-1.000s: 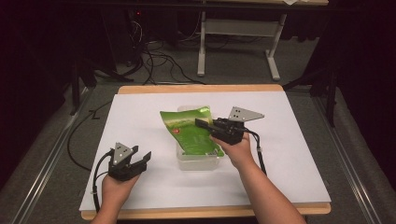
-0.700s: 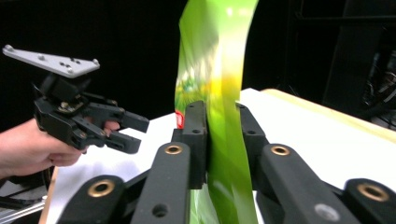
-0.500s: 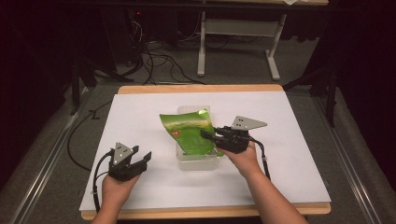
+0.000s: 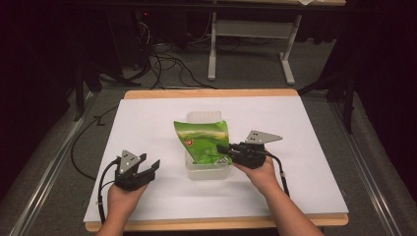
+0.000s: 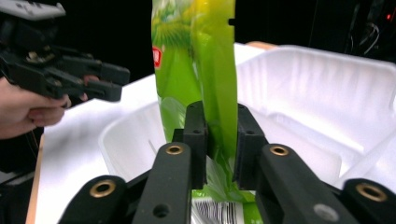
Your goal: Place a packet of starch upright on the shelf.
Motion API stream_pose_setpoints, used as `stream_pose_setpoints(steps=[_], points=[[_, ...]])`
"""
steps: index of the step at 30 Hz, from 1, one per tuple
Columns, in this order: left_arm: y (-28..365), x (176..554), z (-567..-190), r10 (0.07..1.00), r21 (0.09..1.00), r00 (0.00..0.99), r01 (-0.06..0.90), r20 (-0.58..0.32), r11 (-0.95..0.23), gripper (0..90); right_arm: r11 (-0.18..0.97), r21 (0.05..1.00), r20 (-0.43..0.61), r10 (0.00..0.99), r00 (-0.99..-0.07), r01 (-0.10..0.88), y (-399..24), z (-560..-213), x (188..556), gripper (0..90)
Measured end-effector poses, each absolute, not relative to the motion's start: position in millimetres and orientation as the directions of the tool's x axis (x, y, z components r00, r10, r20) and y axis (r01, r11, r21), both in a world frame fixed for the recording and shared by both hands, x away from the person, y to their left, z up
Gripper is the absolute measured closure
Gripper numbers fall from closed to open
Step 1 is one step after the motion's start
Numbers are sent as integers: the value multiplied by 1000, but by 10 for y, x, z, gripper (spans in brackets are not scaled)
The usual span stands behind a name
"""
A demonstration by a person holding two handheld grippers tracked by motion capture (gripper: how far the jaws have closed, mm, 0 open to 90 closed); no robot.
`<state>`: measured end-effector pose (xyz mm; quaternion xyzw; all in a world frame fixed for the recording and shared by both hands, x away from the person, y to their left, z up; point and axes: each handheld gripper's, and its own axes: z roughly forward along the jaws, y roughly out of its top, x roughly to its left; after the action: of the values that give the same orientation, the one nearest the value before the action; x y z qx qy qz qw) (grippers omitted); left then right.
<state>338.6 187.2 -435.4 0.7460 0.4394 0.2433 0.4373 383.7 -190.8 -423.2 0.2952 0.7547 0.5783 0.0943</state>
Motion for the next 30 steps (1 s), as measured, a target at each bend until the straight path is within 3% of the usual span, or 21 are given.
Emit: stream_pose_setpoints(steps=[15,30], points=[[1864,3378,-4352,867,867,498,442,-24,-231,441,161,871,303,567,-765,465,-1891,-4382,3853,836],[1869,3382,-4343,863,868,504,440,-25,-232,442,228,834,289,595,-750,502,-1897,-4535,3857,842]])
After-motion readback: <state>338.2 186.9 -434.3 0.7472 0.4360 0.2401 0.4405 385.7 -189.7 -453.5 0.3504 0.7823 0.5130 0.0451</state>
